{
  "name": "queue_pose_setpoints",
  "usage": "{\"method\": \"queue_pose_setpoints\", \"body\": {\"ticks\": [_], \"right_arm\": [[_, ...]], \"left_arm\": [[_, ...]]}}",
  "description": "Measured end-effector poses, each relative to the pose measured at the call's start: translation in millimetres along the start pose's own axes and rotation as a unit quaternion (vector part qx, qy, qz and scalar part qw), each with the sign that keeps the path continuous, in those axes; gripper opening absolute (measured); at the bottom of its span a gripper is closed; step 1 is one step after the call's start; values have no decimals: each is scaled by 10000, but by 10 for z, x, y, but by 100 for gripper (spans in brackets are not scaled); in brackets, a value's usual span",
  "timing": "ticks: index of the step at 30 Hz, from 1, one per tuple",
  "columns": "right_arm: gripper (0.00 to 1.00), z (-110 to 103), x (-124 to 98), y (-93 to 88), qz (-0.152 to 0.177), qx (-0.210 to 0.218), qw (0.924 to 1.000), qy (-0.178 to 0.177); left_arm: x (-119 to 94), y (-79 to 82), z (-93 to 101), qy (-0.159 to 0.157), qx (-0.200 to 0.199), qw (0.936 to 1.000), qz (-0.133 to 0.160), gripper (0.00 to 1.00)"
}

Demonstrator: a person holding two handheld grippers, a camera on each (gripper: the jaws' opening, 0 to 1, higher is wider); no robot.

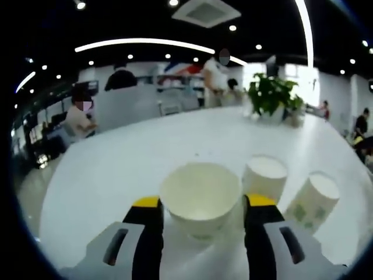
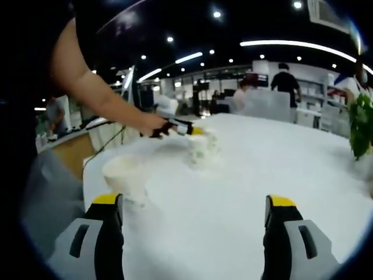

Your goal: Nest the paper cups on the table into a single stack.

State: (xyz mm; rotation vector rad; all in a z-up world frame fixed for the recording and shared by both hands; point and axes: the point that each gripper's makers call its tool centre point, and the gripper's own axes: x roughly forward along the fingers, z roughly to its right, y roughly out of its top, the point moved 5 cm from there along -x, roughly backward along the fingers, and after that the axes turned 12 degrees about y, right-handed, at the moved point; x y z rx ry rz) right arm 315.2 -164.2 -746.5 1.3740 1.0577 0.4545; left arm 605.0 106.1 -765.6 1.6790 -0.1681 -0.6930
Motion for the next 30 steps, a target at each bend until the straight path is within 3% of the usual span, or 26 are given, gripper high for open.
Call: {"method": "queue_pose_setpoints", "body": {"ticks": [8,17,30], "right_arm": [[100,-39,-72,-116,-218,-42,9997,72],[100,14,-195,-122,-133,111,9998,-67],[100,63,-320,-122,-61,262,9994,-228]], "left_arm": [[1,4,-7,-30,116,9999,-16,46],[-31,43,-22,-9,32,10000,43,45],[-122,286,-14,-23,-47,9997,241,44]]}}
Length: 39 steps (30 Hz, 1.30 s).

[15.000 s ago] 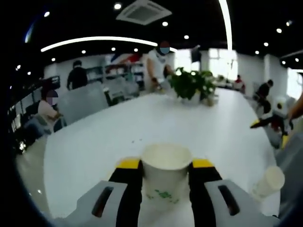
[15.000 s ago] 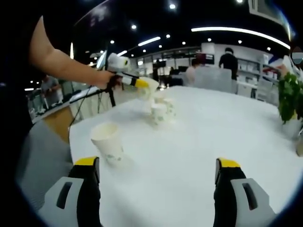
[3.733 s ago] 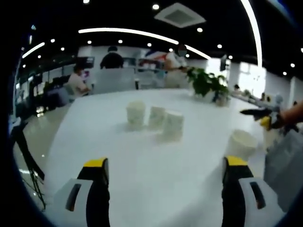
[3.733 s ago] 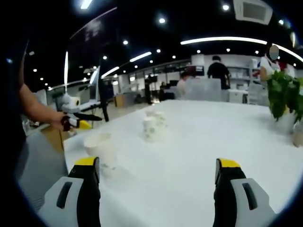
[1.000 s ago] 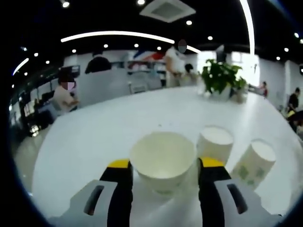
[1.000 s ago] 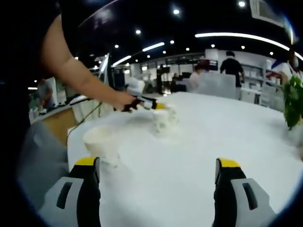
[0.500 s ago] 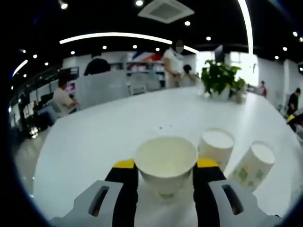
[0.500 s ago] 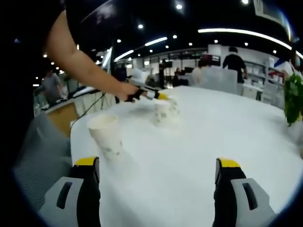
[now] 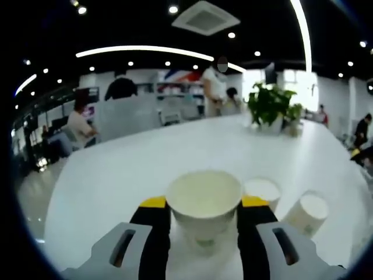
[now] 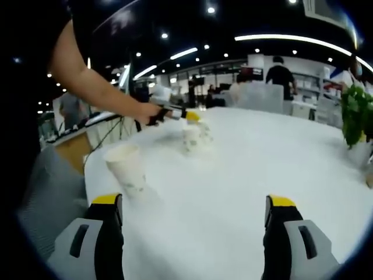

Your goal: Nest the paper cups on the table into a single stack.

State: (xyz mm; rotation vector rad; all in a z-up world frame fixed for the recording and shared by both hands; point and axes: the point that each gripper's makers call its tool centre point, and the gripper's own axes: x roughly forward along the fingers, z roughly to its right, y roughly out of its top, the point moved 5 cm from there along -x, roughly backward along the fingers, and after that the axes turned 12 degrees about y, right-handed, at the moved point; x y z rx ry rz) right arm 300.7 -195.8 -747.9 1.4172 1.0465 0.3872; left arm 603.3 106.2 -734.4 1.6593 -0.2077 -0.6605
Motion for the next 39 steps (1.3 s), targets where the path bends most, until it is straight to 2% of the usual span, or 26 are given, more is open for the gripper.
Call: {"method": "queue_pose_setpoints", "body": {"ticks": [13,19,25,33,39], "right_arm": [[100,41,-86,-9,8,1,9999,-108],[100,34,-77,-5,-15,-49,9999,-123],[100,40,-97,16,16,-59,9999,-144],[100,28,-100,37,49,-66,9998,-163],[100,21,-118,76,193,51,9996,-178]], "left_arm": [[-29,328,-43,27,-90,9998,199,44],[-61,374,-38,18,-31,9998,220,43],[-117,429,-39,-4,-132,9996,245,43],[-215,526,27,-55,-140,9993,330,43],[-306,609,136,-168,-132,9991,375,43]]}}
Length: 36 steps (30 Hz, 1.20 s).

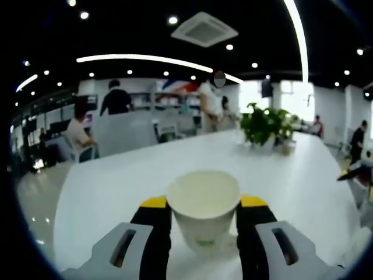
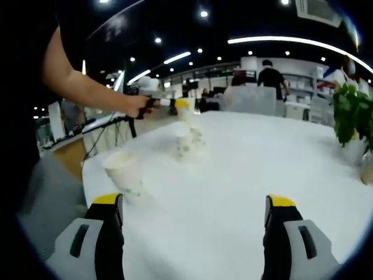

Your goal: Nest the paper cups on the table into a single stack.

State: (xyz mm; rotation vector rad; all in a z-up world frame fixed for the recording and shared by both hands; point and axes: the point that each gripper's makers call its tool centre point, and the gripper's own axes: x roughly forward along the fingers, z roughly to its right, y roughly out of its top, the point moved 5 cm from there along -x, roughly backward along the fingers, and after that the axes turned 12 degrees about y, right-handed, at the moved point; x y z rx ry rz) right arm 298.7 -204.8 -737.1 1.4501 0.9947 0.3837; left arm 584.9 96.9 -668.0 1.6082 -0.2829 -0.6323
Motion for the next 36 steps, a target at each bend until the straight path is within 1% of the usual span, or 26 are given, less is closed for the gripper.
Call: {"method": "queue_pose_setpoints", "body": {"ticks": [5,13,24,31,34,36], "right_arm": [[100,-24,-22,-10,-51,-60,10000,7],[100,-65,-72,-8,45,-11,10000,-31],[100,-135,-128,-92,-11,-69,10000,-2],[100,-165,-178,-63,-12,-86,10000,-18],[100,-179,-173,-62,-10,-154,9999,9],[100,-193,-168,-67,-35,-168,9998,22]], "left_arm": [[-65,27,62,-1,29,10000,-12,43],[-229,94,190,-53,-41,10000,58,42],[-409,222,369,-205,39,9997,118,43],[-505,240,481,-264,-40,9995,179,42],[-532,209,534,-372,108,9991,143,42],[-584,212,562,-412,81,9990,137,42]]}}
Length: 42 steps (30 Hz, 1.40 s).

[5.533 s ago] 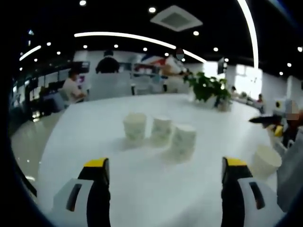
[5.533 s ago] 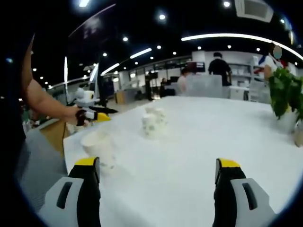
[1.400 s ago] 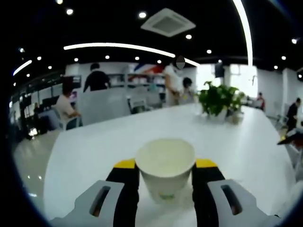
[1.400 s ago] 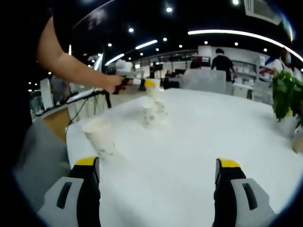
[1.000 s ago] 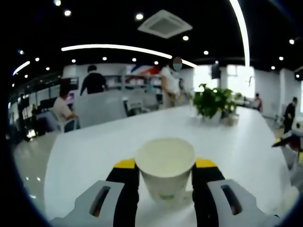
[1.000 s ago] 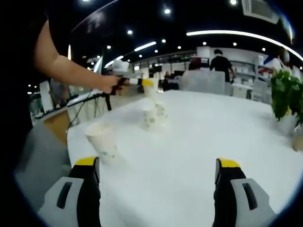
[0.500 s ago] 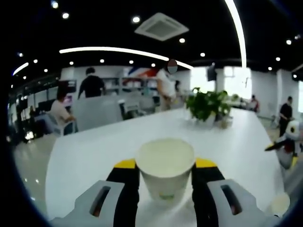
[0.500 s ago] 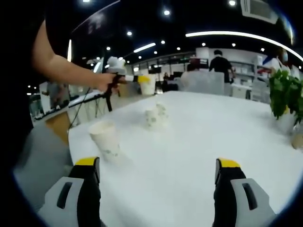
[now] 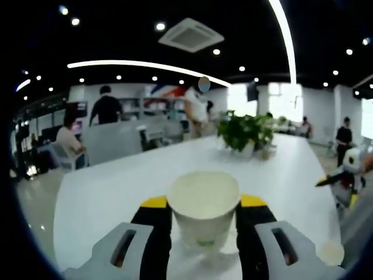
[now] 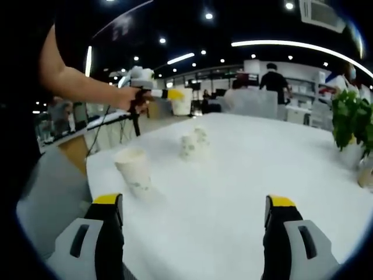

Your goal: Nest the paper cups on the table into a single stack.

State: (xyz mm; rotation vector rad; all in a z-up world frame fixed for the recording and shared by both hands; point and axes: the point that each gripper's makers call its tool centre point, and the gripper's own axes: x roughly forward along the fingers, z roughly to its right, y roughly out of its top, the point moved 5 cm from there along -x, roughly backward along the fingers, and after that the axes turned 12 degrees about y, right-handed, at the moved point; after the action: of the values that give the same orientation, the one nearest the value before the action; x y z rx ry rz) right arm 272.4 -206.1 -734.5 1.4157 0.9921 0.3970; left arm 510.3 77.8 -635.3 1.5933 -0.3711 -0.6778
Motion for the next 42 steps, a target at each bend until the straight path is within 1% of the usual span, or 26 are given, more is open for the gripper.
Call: {"method": "queue_pose_setpoints", "body": {"ticks": [3,8,11,17,18,26,30,34,39,42], "right_arm": [[100,-30,-7,14,-5,-45,10000,61],[100,-59,-30,42,65,-51,9999,66],[100,-79,-35,40,51,-125,9999,46],[100,-170,-32,75,130,-137,9998,47],[100,-179,-30,78,139,-140,9998,50],[99,-171,-27,106,193,-176,9996,74],[99,-168,-28,115,204,-177,9996,87],[99,-172,-20,115,198,-206,9995,103],[99,-186,-8,118,227,-199,9995,117],[99,-196,-3,129,248,-206,9994,123]], "left_arm": [[-96,52,75,-47,-78,9999,56,42],[-194,96,160,-121,-9,9999,88,42],[-245,114,195,-153,-20,9998,93,42],[-374,113,267,-183,-52,9998,112,42],[-427,111,313,-194,-50,9997,130,42],[-590,49,458,-209,-117,9996,147,42],[-674,7,570,-228,-174,9995,165,42],[-721,-40,739,-349,-30,9993,117,41],[-790,-17,895,-431,-56,9988,219,41],[-824,-15,977,-509,-82,9984,222,41]]}}
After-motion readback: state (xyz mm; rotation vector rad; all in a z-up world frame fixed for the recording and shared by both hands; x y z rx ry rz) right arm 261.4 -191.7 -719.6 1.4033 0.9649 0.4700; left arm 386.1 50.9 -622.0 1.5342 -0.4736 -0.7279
